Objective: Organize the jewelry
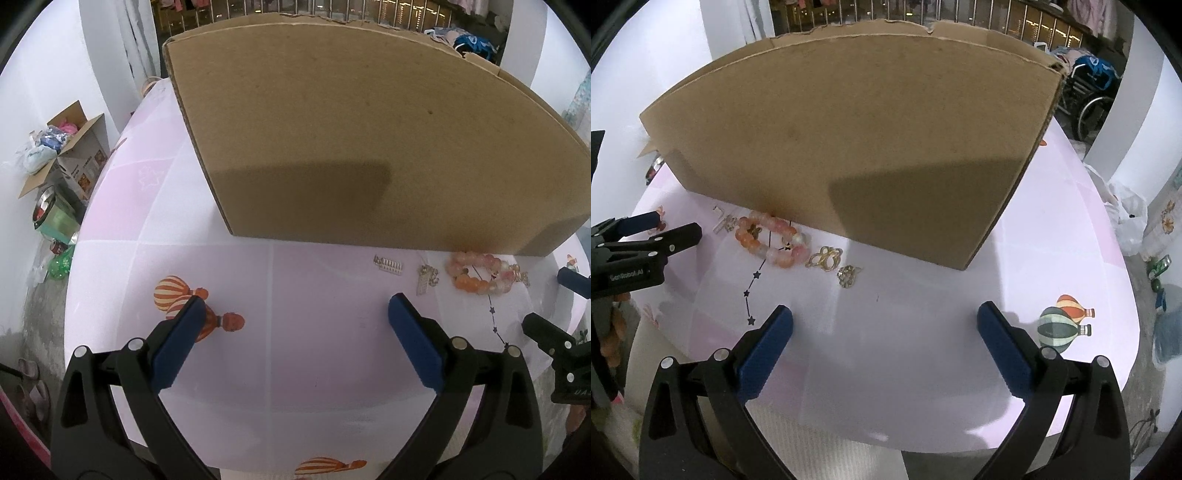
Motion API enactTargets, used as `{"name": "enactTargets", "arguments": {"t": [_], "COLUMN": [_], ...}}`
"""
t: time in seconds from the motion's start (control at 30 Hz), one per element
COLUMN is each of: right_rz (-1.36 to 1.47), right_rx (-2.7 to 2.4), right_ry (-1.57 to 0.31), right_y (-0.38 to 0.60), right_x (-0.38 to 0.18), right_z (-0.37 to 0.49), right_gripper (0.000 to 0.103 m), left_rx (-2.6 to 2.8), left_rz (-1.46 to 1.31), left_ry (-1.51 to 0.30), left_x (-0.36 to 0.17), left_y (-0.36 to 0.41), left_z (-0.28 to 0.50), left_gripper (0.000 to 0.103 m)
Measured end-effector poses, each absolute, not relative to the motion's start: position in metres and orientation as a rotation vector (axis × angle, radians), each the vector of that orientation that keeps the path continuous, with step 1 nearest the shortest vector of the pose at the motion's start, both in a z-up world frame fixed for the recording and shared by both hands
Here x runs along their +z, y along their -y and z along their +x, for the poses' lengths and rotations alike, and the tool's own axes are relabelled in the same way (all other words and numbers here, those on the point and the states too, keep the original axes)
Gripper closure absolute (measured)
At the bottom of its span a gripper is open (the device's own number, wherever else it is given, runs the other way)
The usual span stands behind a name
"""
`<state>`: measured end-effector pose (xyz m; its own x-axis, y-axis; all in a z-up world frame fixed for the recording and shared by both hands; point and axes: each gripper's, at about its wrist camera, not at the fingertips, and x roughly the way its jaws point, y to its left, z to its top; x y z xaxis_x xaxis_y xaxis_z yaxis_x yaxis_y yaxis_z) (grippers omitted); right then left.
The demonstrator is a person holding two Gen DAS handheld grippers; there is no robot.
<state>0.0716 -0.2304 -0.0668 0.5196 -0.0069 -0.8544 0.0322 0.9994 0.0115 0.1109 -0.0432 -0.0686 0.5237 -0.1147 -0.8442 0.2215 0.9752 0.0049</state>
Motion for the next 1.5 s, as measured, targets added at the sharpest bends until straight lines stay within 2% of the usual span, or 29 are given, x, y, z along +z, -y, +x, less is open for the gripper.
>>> {"name": "enactTargets", "arguments": {"t": [1.5], "right_rz": [0.013], "right_rx": [-0.011], "right_ry": [-0.968], "right_y": [0.22], "right_x": [-0.08], "right_z": [0.061], "right_gripper": [0.006], "left_rx": [-0.287], "left_rz": [0.141], "left_ry": [-0.874], "left_x": [-0.072], "left_y": [0.038], "left_z": [0.101], "left_gripper": [0.007]}}
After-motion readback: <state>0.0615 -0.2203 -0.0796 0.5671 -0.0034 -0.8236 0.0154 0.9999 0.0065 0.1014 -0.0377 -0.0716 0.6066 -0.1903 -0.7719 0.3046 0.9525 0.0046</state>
